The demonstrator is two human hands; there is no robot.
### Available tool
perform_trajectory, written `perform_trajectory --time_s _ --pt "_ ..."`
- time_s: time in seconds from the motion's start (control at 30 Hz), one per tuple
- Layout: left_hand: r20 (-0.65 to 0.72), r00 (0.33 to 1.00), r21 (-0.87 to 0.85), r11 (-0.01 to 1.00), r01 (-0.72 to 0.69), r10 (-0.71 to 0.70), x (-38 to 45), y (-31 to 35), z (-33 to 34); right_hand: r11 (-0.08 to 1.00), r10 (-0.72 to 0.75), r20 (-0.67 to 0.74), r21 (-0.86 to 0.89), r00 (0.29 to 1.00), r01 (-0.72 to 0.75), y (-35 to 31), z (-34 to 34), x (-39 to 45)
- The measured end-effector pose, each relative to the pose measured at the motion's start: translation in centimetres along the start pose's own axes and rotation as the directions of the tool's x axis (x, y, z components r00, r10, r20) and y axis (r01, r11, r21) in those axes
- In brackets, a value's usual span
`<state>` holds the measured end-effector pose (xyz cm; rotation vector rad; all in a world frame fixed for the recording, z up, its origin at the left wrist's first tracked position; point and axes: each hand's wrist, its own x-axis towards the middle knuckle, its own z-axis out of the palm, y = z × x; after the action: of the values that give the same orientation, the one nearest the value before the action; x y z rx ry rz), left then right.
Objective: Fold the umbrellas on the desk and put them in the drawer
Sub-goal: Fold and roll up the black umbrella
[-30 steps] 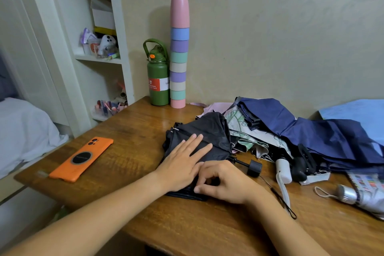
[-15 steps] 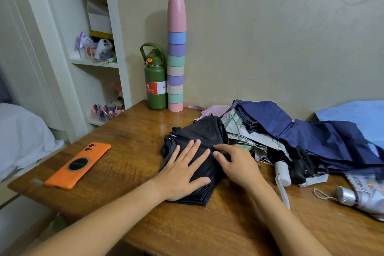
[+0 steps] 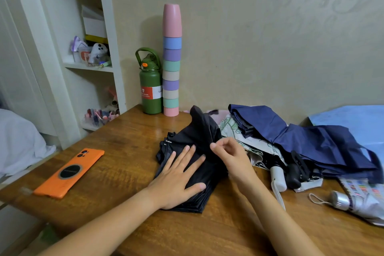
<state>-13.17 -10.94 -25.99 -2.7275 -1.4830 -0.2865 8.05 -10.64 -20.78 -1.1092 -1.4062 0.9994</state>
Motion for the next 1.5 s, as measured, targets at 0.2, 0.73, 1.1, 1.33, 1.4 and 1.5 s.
perform_trajectory --time_s 0.2,0.73,1.1,1.33,1.4,1.5 --pt "-0.014 1.000 0.009 1.000 0.010 -0.009 0.0 0.1 -0.1 0.996 -0.091 -0.086 -0.019 0.992 0.089 0.3 1.3 -0.2" --pt "-0.010 0.999 -0.020 0.999 0.047 -0.047 0.1 0.3 -0.3 0.781 -0.466 -0.033 -0.484 0.884 0.394 0.2 3.0 -2.2" --pt "0.021 0.996 -0.054 0.994 0.091 -0.090 0.1 0.4 -0.4 0.742 -0.532 -0.120 -0.542 0.838 0.394 0.5 3.2 -2.4" --pt "0.057 0.993 -0.030 0.994 0.101 -0.099 0.0 0.5 -0.5 0.678 -0.435 0.066 -0.633 0.898 0.375 1.5 2.5 -2.3" --pt "0.058 0.994 -0.052 0.994 0.096 -0.093 -0.1 0.5 -0.6 0.708 -0.442 0.125 -0.559 0.888 0.431 1.2 2.9 -2.5" --pt "0.108 0.989 -0.060 0.993 0.103 -0.096 -0.2 0.7 -1.1 0.800 -0.406 0.114 -0.436 0.907 0.413 0.7 3.4 -2.8"
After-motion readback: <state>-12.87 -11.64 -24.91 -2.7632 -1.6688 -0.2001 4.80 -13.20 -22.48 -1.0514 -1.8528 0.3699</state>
